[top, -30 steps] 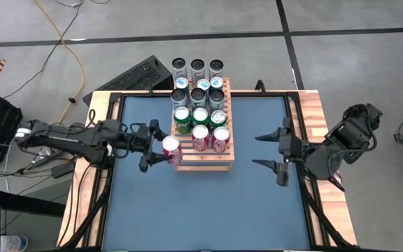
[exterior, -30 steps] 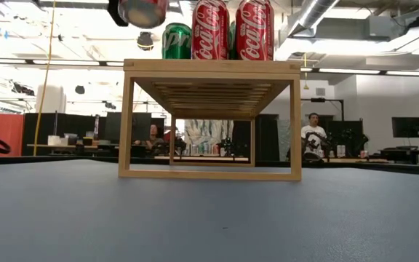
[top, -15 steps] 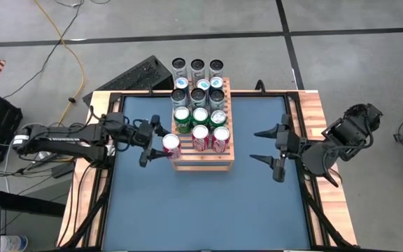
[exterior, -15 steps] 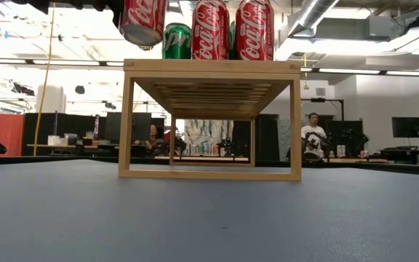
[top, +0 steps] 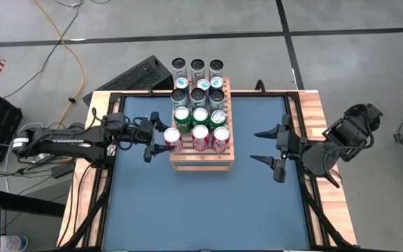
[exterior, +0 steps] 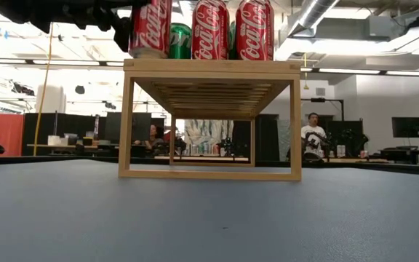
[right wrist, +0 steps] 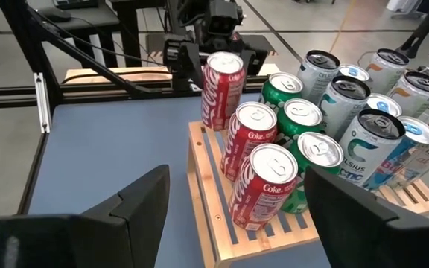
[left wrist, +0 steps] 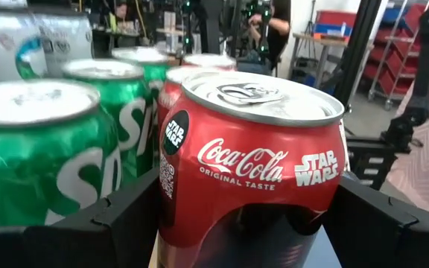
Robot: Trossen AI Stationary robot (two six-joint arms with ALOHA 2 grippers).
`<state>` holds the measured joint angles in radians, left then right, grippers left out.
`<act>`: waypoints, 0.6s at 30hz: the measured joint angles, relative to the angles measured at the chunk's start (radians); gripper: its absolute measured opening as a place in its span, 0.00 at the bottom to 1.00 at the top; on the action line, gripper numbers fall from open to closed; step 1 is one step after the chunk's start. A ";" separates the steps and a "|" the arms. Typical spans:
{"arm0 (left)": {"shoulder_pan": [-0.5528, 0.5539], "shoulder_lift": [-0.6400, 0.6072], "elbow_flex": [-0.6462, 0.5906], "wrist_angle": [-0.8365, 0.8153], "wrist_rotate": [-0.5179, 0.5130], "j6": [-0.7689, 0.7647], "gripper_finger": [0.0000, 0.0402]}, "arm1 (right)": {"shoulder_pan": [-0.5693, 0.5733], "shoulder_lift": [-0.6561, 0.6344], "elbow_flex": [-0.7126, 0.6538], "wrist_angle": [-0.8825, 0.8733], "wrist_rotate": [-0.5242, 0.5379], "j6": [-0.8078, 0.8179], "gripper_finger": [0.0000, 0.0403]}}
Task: Place canned beverage on shelf
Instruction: Put the red soda can on the shelf aligned with the other red soda cans
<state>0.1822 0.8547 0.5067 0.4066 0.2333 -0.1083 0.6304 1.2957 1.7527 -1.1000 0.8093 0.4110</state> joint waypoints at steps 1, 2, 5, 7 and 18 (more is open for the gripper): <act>0.000 0.004 -0.001 -0.003 0.000 0.003 0.73 | 0.000 0.000 0.000 0.000 0.000 0.000 0.73; 0.000 0.008 -0.002 -0.008 -0.001 0.009 0.73 | 0.000 0.000 0.000 0.000 0.000 0.000 0.73; 0.000 0.018 -0.002 0.004 -0.001 0.016 0.73 | 0.000 0.000 0.000 -0.001 0.000 0.000 0.73; 0.003 0.028 -0.002 0.011 0.000 0.018 0.73 | 0.000 0.000 0.000 0.000 0.000 0.000 0.73; 0.044 0.065 -0.001 0.069 0.019 -0.006 0.73 | 0.000 0.000 0.000 0.000 0.000 0.000 0.73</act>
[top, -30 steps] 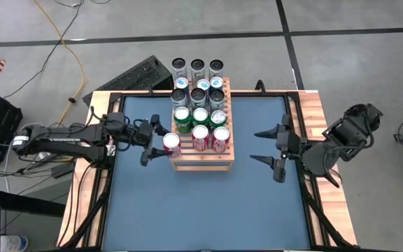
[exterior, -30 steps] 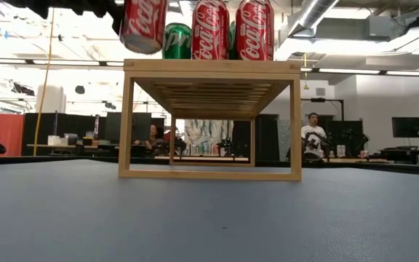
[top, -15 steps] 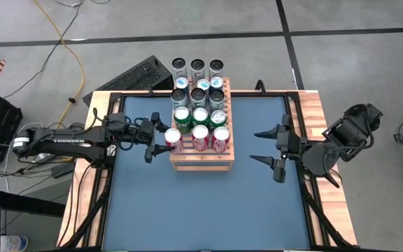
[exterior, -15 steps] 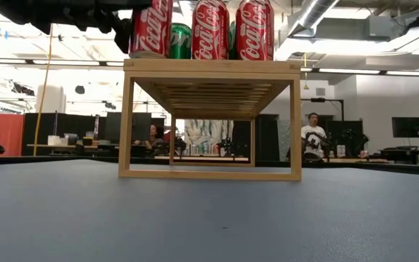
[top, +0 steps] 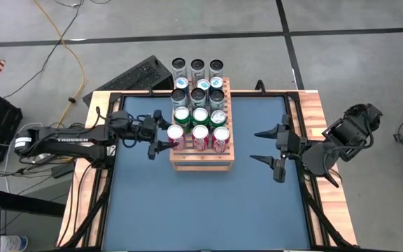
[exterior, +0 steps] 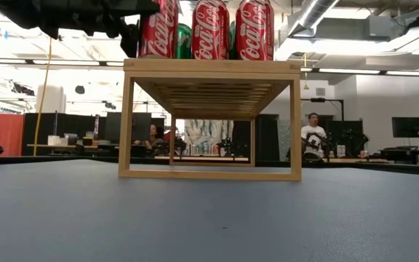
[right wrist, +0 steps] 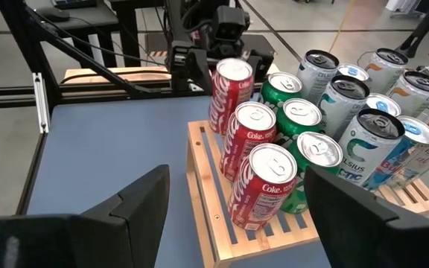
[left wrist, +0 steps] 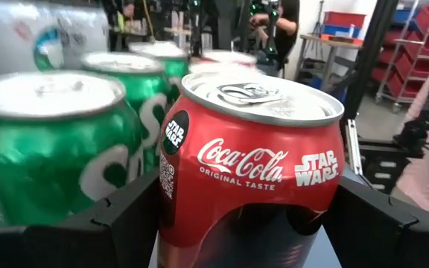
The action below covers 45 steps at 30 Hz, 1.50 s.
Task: Place canned beverage on shelf
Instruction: Put the red soda can on the shelf aligned with the other red soda cans
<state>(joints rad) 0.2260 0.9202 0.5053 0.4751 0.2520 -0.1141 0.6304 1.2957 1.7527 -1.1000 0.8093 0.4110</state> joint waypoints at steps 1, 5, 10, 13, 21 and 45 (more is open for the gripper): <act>0.003 0.009 0.000 0.000 0.010 -0.008 0.73 | 0.000 0.000 0.000 0.000 0.000 0.000 0.73; 0.006 0.050 0.000 0.049 0.028 -0.028 0.73 | 0.000 0.000 0.000 0.000 0.000 0.000 0.73; 0.006 0.052 -0.013 0.090 0.026 -0.034 0.73 | 0.000 0.000 0.000 -0.004 0.000 0.000 0.73; 0.010 0.052 -0.088 0.229 -0.004 -0.078 0.73 | 0.000 0.000 0.000 -0.019 0.000 0.000 0.73; 0.020 0.050 -0.196 0.428 -0.051 -0.188 0.73 | 0.000 0.000 0.000 -0.023 -0.016 0.000 0.73; -0.115 0.049 -0.078 0.149 -0.239 -0.048 0.81 | -0.012 0.000 0.000 -0.048 -0.024 0.000 0.73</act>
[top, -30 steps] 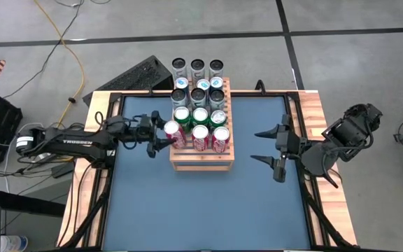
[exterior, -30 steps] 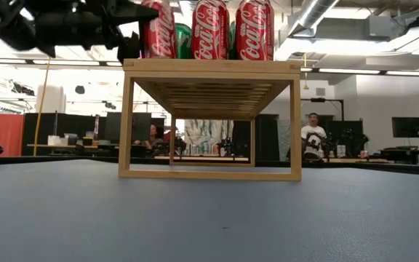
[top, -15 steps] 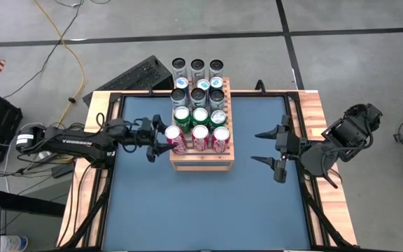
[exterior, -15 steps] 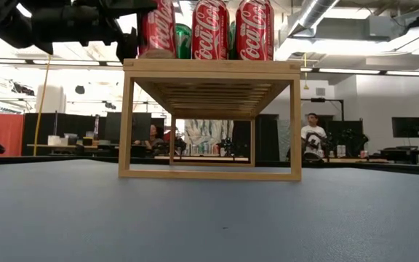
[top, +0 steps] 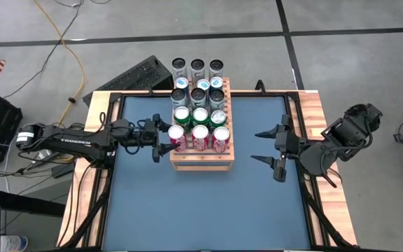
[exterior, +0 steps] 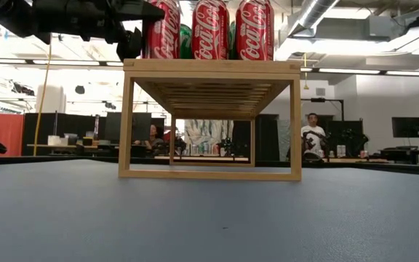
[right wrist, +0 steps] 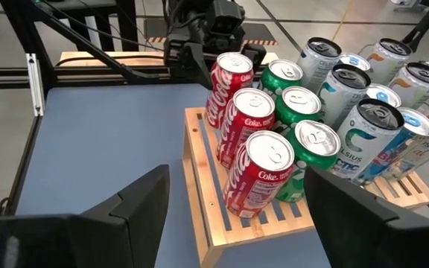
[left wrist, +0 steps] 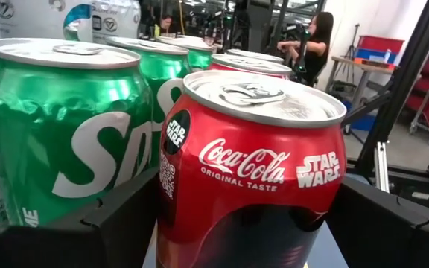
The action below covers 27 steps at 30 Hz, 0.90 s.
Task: Place canned beverage on shelf
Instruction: Put the red soda can on the shelf aligned with the other red soda cans
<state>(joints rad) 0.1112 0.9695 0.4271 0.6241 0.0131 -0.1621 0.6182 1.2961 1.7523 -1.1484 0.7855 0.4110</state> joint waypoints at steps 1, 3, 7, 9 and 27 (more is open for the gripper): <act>0.000 0.000 0.000 0.000 0.000 -0.009 0.81 | 0.000 0.000 0.000 0.000 -0.001 0.000 0.73; 0.000 0.000 0.000 0.000 0.001 -0.024 0.82 | 0.000 0.000 0.000 0.000 -0.002 0.000 0.73; 0.000 -0.002 0.000 -0.002 0.005 -0.034 0.82 | 0.000 0.000 0.000 -0.005 -0.002 0.000 0.73; 0.000 -0.003 0.000 -0.005 0.011 -0.042 0.82 | 0.000 0.000 0.000 -0.008 -0.002 0.000 0.73; -0.004 -0.003 0.000 -0.017 0.000 -0.073 0.82 | 0.000 0.000 0.000 -0.011 -0.008 0.000 0.73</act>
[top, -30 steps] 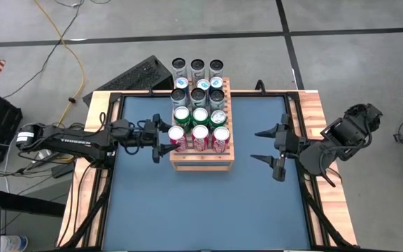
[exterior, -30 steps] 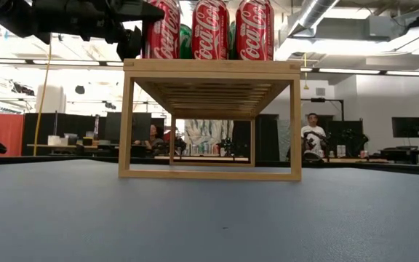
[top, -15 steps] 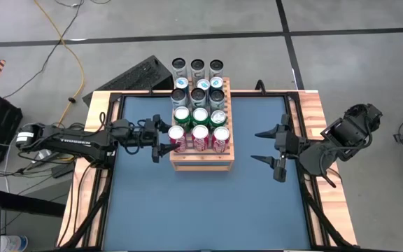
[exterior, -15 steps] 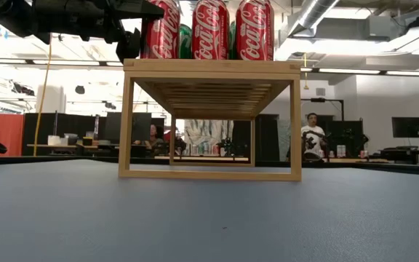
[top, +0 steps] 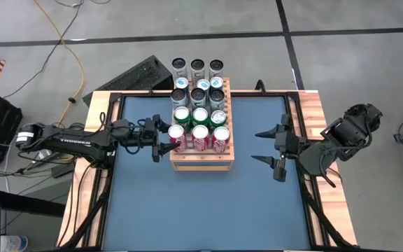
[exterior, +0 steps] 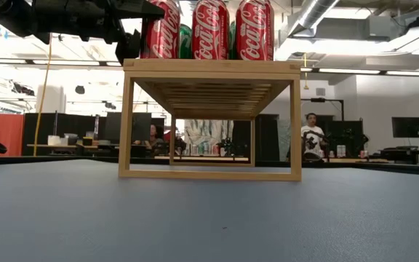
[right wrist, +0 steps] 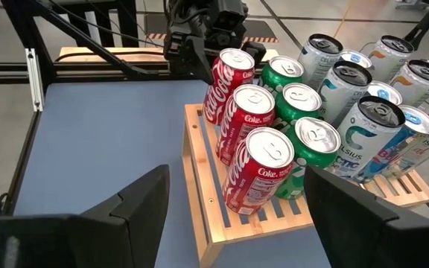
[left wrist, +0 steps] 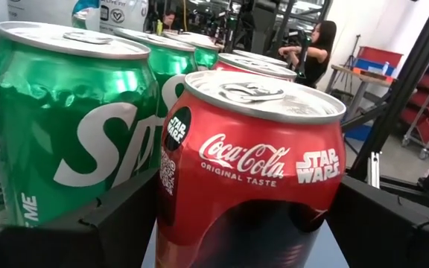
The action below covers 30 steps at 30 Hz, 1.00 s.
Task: Place canned beverage on shelf
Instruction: Put the red soda can on the shelf aligned with the other red soda cans
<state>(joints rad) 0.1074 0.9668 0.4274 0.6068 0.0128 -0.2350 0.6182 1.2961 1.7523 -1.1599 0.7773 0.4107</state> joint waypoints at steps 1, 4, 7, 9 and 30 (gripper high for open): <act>0.000 0.000 0.000 -0.005 0.000 -0.007 0.82 | 0.000 0.000 0.000 0.000 0.000 0.000 0.73; 0.000 0.000 0.000 -0.011 -0.001 -0.012 0.82 | 0.000 0.000 0.000 0.000 0.000 0.000 0.73; 0.000 0.000 0.000 -0.010 -0.007 -0.009 0.82 | 0.000 0.000 0.000 0.000 0.000 0.000 0.73; -0.001 0.000 0.000 -0.009 -0.010 -0.008 0.82 | 0.000 0.000 0.000 0.000 -0.004 0.000 0.73; -0.002 -0.007 0.095 -0.196 0.009 0.047 0.83 | 0.000 0.000 0.000 0.000 -0.019 0.000 0.73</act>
<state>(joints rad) 0.1055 0.9596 0.5220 0.4107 0.0220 -0.1881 0.6182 1.2961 1.7523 -1.1596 0.7578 0.4110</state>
